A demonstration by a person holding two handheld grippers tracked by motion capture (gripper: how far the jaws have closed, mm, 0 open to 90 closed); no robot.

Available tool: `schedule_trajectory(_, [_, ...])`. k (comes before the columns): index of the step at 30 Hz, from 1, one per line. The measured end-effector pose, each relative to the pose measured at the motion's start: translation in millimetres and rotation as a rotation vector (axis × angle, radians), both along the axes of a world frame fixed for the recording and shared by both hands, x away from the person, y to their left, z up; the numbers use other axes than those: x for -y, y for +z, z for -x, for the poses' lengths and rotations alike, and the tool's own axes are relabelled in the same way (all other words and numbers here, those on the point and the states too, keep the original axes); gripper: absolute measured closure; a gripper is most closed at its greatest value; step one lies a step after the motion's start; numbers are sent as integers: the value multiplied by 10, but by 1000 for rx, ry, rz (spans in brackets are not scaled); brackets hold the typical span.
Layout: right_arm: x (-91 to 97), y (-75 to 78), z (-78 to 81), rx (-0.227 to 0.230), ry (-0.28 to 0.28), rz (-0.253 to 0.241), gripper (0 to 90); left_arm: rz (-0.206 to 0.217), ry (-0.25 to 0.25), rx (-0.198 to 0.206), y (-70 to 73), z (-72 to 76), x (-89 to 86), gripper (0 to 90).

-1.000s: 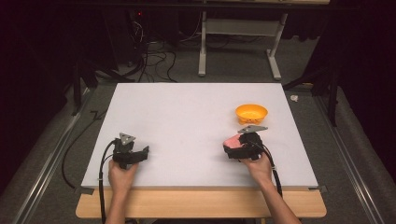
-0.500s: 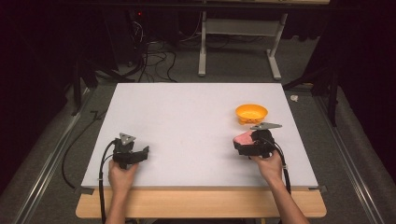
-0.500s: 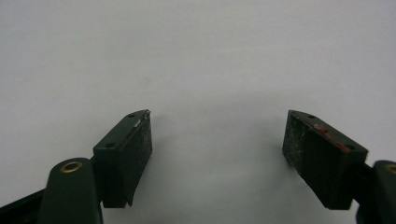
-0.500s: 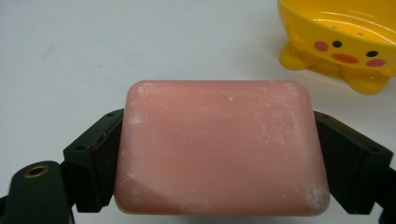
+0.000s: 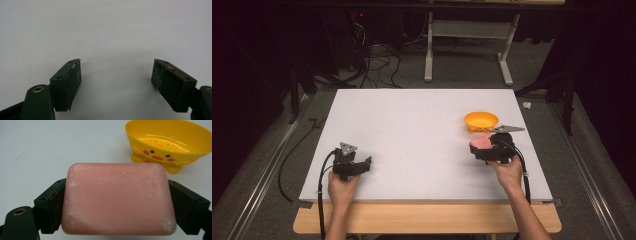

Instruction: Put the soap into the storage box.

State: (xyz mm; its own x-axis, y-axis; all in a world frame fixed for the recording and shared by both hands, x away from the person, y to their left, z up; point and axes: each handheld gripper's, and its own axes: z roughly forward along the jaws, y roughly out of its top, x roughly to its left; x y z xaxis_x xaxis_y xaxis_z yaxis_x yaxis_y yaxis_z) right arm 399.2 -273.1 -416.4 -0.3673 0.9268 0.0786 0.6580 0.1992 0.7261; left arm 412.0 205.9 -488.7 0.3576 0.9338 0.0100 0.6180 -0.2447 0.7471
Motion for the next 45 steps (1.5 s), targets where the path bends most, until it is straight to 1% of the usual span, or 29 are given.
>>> schedule_trajectory(12, [145, 137, -104, 5, -30, -23, 137, 0, -1, -1, 1, 0, -1, 242])
schedule_trajectory(16, [172, 176, -150, 6, -37, -35, 137, -1, 0, -1, 1, 1, 0, 242])
schedule_trajectory(17, [183, 188, -167, 0, -40, -40, 137, -1, 0, -1, 1, 1, 0, 242])
schedule_trajectory(23, [220, 252, -234, 5, -48, -46, 137, 1, -1, -2, 1, -1, -2, 242])
schedule_trajectory(29, [247, 289, -310, -2, -57, -56, 137, 2, -1, -3, 1, -1, -2, 242])
schedule_trajectory(36, [250, 332, -402, -1, -65, -52, 137, -1, 0, 0, 0, 0, 0, 242])
schedule_trajectory(37, [244, 344, -448, -2, -68, -46, 137, -2, 0, 0, 1, 1, 1, 242])
schedule_trajectory(45, [213, 355, -601, -15, -79, -35, 137, -4, 0, 1, 1, 3, 2, 242])
